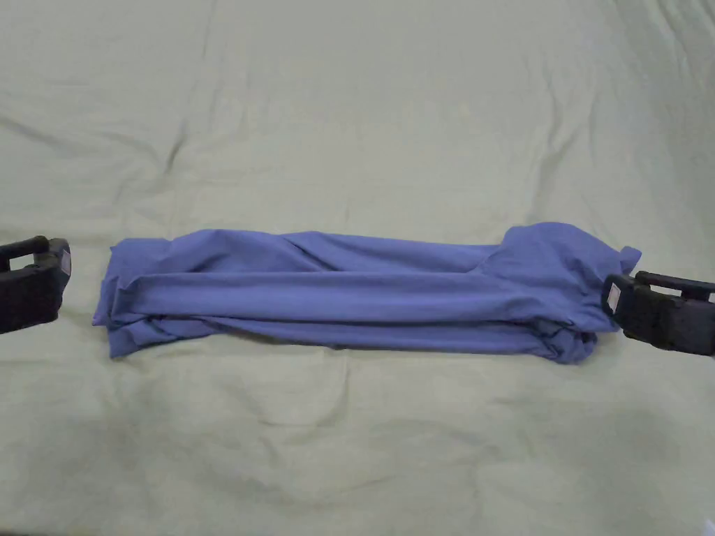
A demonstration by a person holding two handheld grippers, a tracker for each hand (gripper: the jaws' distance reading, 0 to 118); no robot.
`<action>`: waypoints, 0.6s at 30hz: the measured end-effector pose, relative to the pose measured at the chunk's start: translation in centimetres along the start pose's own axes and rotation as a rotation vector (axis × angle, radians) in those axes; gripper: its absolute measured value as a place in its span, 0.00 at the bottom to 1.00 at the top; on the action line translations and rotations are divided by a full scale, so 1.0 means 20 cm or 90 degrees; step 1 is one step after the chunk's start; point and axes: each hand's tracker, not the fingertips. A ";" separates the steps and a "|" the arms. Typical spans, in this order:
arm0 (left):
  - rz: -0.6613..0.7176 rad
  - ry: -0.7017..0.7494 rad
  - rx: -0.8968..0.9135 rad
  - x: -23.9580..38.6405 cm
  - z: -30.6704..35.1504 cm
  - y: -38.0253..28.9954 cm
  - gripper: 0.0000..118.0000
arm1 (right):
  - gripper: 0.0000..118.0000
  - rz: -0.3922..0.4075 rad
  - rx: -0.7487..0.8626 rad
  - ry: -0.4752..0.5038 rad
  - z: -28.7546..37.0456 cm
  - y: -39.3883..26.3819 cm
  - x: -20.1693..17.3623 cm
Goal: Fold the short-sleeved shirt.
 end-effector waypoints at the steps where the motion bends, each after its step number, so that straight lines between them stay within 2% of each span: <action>1: -0.006 -0.008 0.011 0.02 0.04 -0.02 0.65 | 0.88 0.004 -0.003 0.008 0.03 -0.03 -0.03; 2: -0.005 -0.003 0.004 0.04 0.06 -0.04 0.64 | 0.67 0.010 -0.006 0.013 0.03 -0.05 -0.05; 3: -0.005 0.007 -0.008 0.05 0.06 -0.05 0.45 | 0.15 0.013 -0.007 0.014 0.04 -0.06 -0.07; 4: -0.020 0.001 -0.036 0.06 0.06 -0.06 0.11 | 0.02 0.023 -0.011 0.018 0.02 -0.08 -0.09; 5: -0.033 -0.017 -0.047 0.06 0.03 -0.07 0.00 | 0.02 0.025 -0.017 0.017 0.00 -0.10 -0.10; 6: -0.028 -0.019 -0.041 0.06 0.00 -0.08 0.00 | 0.02 0.027 -0.014 0.014 -0.01 -0.11 -0.10; 7: -0.013 -0.012 -0.038 0.07 -0.02 -0.11 0.00 | 0.02 0.032 -0.043 0.039 -0.03 -0.10 -0.09; 8: 0.005 -0.057 -0.080 0.06 -0.07 -0.11 0.00 | 0.02 0.028 -0.046 0.046 -0.05 -0.09 -0.10; 12: 0.055 -0.117 -0.082 -0.01 -0.23 -0.14 0.00 | 0.02 0.030 -0.036 0.062 -0.05 -0.07 -0.11; 15: 0.173 -0.302 -0.136 -0.15 -0.47 -0.17 0.00 | 0.02 0.028 -0.042 0.088 -0.07 -0.06 -0.14; 16: 0.245 -0.360 -0.165 -0.20 -0.55 -0.21 0.13 | 0.02 0.026 -0.045 0.093 -0.08 -0.06 -0.14; 17: 0.311 -0.412 -0.202 -0.25 -0.64 -0.24 0.33 | 0.02 0.029 -0.048 0.095 -0.08 -0.07 -0.18; 18: 0.357 -0.461 -0.232 -0.30 -0.70 -0.27 0.62 | 0.02 0.034 -0.052 0.097 -0.09 -0.08 -0.19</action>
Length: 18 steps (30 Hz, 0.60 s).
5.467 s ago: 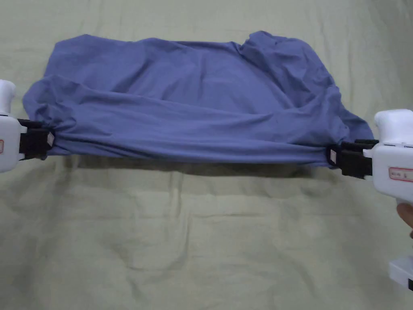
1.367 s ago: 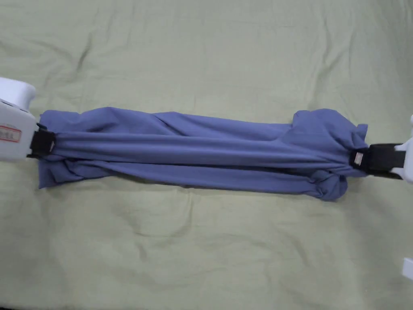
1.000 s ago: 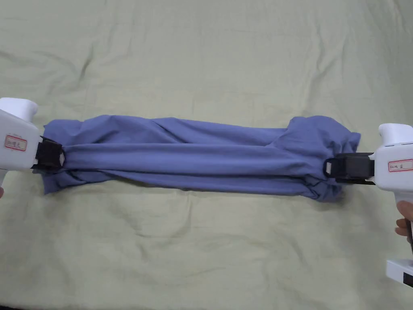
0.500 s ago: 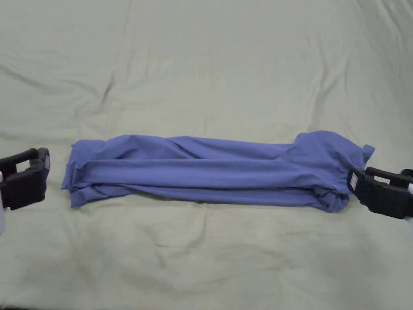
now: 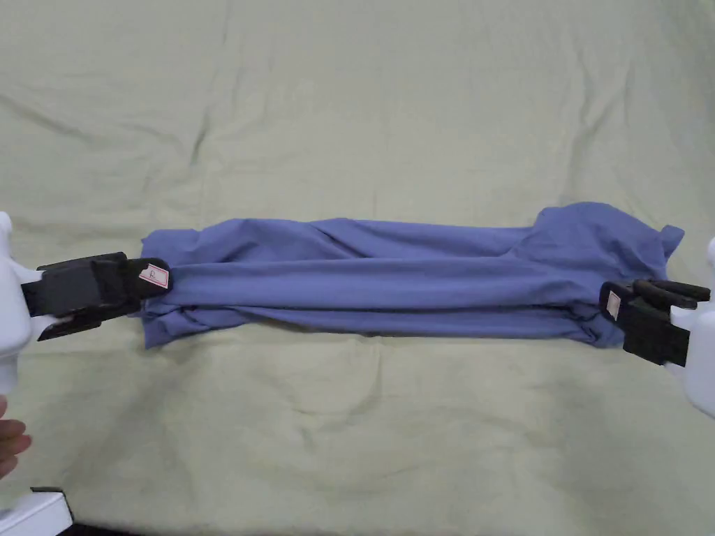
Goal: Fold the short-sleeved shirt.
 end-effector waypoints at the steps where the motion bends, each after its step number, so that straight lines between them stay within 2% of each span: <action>1: 0.019 -0.006 -0.018 -0.09 -0.03 0.01 0.70 | 0.02 0.000 -0.004 0.002 -0.01 0.00 -0.01; 4: 0.011 0.076 -0.037 -0.24 -0.12 0.04 0.70 | 0.02 -0.005 -0.019 0.018 -0.07 -0.01 -0.06; 7: 0.095 0.045 -0.057 -0.36 -0.27 0.06 0.70 | 0.02 -0.004 -0.037 0.036 -0.14 -0.02 -0.08; 8: 0.086 0.034 -0.027 -0.38 -0.33 0.08 0.70 | 0.02 -0.003 -0.039 0.038 -0.16 -0.02 -0.09; 10: 0.093 -0.047 -0.013 -0.40 -0.45 0.09 0.69 | 0.02 0.000 -0.052 0.043 -0.20 -0.01 -0.11; 11: 0.108 -0.048 -0.021 -0.38 -0.50 0.09 0.65 | 0.02 0.001 -0.053 0.042 -0.21 -0.01 -0.13; 12: 0.122 -0.054 -0.026 -0.37 -0.50 0.08 0.28 | 0.02 0.004 -0.055 0.043 -0.22 -0.01 -0.14; 13: 0.112 -0.042 -0.022 -0.37 -0.49 0.10 0.12 | 0.02 0.006 -0.056 0.044 -0.22 -0.01 -0.15; 16: 0.138 -0.059 -0.044 -0.40 -0.45 0.11 0.13 | 0.02 0.009 -0.060 0.054 -0.23 0.00 -0.16; 18: 0.115 -0.042 -0.025 -0.40 -0.37 0.13 0.13 | 0.02 0.016 -0.061 0.050 -0.24 0.00 -0.16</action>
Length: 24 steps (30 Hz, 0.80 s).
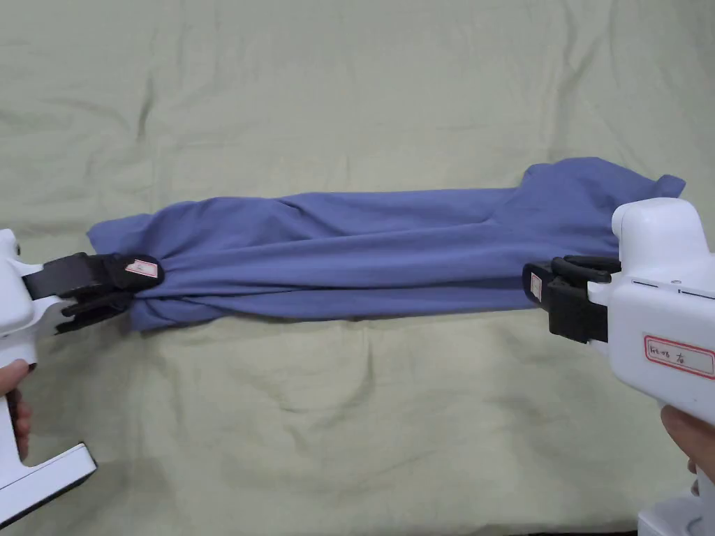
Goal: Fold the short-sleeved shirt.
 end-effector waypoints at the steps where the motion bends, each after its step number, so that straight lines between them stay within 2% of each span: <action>1: -0.003 0.000 0.006 0.02 0.04 0.00 0.12 | 0.02 0.003 0.000 -0.002 0.00 0.00 0.00; 4: -0.024 0.014 0.035 0.07 0.19 0.05 0.13 | 0.02 -0.004 0.009 0.001 0.02 0.02 0.03; 7: -0.084 0.122 0.072 0.18 0.37 0.10 0.12 | 0.02 -0.011 0.021 0.001 0.05 0.02 0.06; 9: -0.148 0.231 0.092 0.27 0.47 0.13 0.13 | 0.02 -0.014 0.026 -0.005 0.07 0.02 0.08; 11: -0.218 0.317 0.083 0.42 0.48 0.12 0.12 | 0.02 -0.018 0.032 -0.011 0.08 0.02 0.10; 13: -0.263 0.359 0.058 0.58 0.40 0.09 0.13 | 0.02 -0.025 0.039 -0.020 0.10 0.02 0.13; 15: -0.321 0.368 0.043 0.73 0.28 0.05 0.13 | 0.02 -0.031 0.044 -0.026 0.12 0.02 0.16; 19: -0.382 0.271 -0.065 0.99 -0.13 -0.11 0.13 | 0.02 -0.042 0.056 -0.041 0.19 0.01 0.24; 23: -0.385 0.243 -0.173 1.05 -0.54 -0.24 0.13 | 0.02 -0.060 0.061 -0.056 0.24 -0.02 0.32; 24: -0.361 0.232 -0.202 1.03 -0.61 -0.27 0.21 | 0.02 -0.064 0.059 -0.061 0.25 -0.03 0.33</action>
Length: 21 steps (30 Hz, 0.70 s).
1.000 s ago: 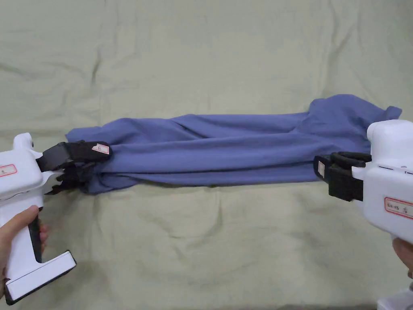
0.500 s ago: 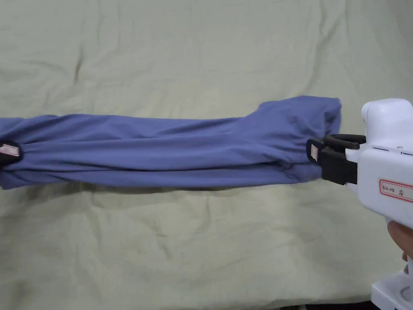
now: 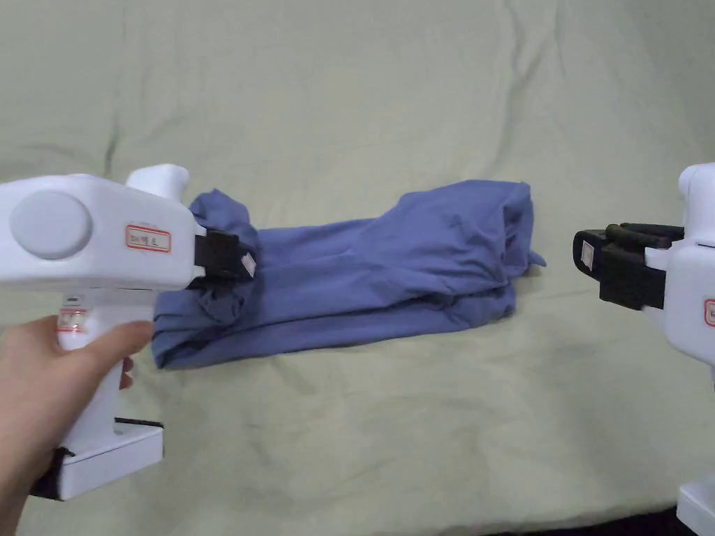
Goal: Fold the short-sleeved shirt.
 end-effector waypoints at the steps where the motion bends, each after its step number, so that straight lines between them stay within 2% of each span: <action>1: 0.021 -0.021 -0.020 0.01 -0.07 -0.01 0.40 | 0.02 -0.002 -0.002 -0.006 0.00 -0.01 0.02; 2: 0.038 -0.041 -0.033 -0.01 -0.11 -0.02 0.57 | 0.02 -0.004 -0.005 -0.012 0.01 -0.02 0.04; 3: 0.064 -0.078 -0.040 -0.03 -0.15 -0.04 0.63 | 0.02 -0.007 -0.007 -0.017 0.01 -0.03 0.05; 5: 0.131 -0.147 -0.022 -0.07 -0.15 -0.05 0.64 | 0.02 -0.018 -0.011 -0.021 0.01 -0.04 0.08; 8: 0.186 -0.150 0.015 -0.17 0.02 -0.05 0.64 | 0.02 -0.029 -0.015 -0.016 -0.01 -0.05 0.10; 13: 0.106 0.013 0.169 -0.22 0.46 -0.07 0.64 | 0.02 -0.029 -0.019 -0.007 -0.03 -0.05 0.08; 14: 0.077 0.047 0.198 -0.21 0.50 -0.09 0.61 | 0.02 -0.028 -0.020 -0.004 -0.04 -0.05 0.07; 15: 0.039 0.071 0.189 -0.20 0.49 -0.07 0.35 | 0.02 -0.026 -0.021 -0.001 -0.04 -0.05 0.06; 16: 0.031 0.094 0.164 -0.19 0.43 -0.05 0.04 | 0.02 -0.023 -0.023 0.000 -0.05 -0.05 0.06; 17: 0.050 0.117 0.155 -0.17 0.39 -0.05 0.00 | 0.02 -0.020 -0.024 0.000 -0.05 -0.05 0.05; 21: -0.006 0.089 0.082 0.00 0.08 -0.01 0.00 | 0.02 -0.010 -0.033 -0.007 -0.05 -0.06 0.05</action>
